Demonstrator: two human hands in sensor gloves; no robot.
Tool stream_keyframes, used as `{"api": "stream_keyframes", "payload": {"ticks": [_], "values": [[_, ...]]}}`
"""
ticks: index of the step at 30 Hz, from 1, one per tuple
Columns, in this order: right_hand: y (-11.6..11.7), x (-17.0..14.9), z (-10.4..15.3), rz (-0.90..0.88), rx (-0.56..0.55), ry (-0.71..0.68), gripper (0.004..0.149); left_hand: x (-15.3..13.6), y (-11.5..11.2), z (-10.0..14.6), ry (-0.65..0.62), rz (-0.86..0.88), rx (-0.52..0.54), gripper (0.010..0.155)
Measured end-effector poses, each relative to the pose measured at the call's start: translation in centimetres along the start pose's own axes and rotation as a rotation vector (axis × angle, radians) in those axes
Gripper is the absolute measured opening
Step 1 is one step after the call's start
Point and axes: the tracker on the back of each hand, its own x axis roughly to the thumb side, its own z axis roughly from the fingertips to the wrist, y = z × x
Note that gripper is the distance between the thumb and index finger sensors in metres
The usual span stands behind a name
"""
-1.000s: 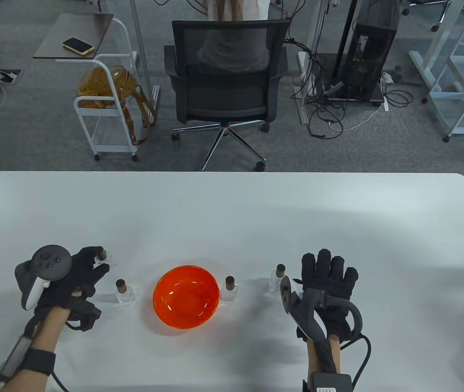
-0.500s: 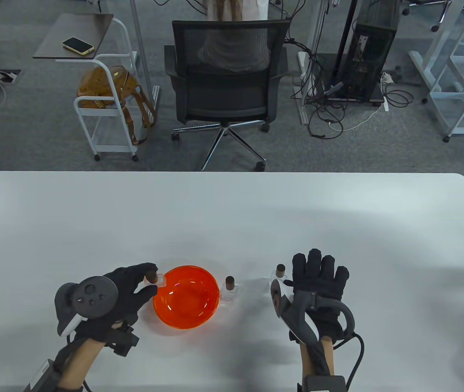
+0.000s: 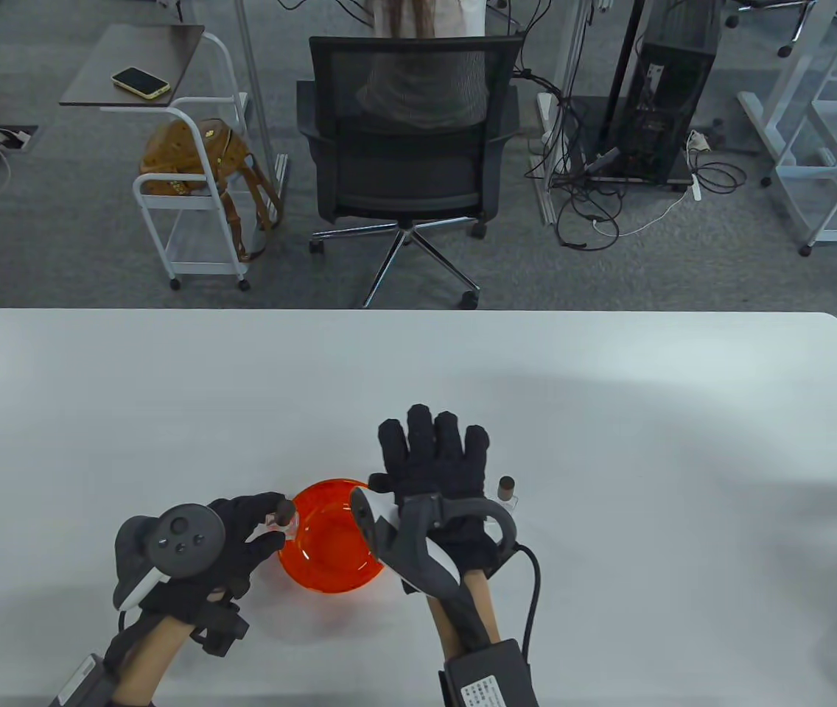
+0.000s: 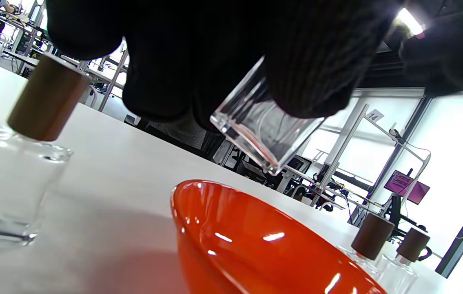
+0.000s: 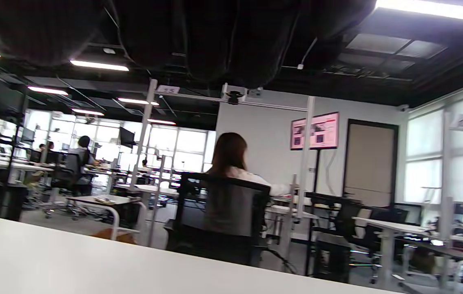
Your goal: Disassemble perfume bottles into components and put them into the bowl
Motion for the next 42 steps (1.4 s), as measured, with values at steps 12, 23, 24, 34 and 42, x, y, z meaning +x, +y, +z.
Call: {"api": "stream_keyframes", "payload": {"ticks": [12, 23, 24, 34, 42], "values": [[2.3, 5.3, 1.0, -0.172, 0.103, -0.114, 0.057, -0.2, -0.2, -0.1, 0.019, -0.016, -0.026, 0.054], [3.4, 5.4, 1.9, -0.369, 0.151, -0.105, 0.050, 0.3, -0.5, -0.1, -0.004, -0.051, -0.033, 0.053], [3.4, 5.4, 1.9, -0.383, 0.153, -0.101, 0.050, 0.4, -0.5, -0.1, -0.005, -0.053, -0.034, 0.054], [3.7, 5.7, 1.9, -0.426, 0.174, -0.062, 0.050, 0.9, -0.7, 0.0, -0.032, -0.078, -0.045, 0.053], [4.3, 5.4, 2.2, -0.481, 0.276, -0.092, 0.049, 0.7, -0.7, 0.0, -0.036, -0.063, -0.038, 0.053]]}}
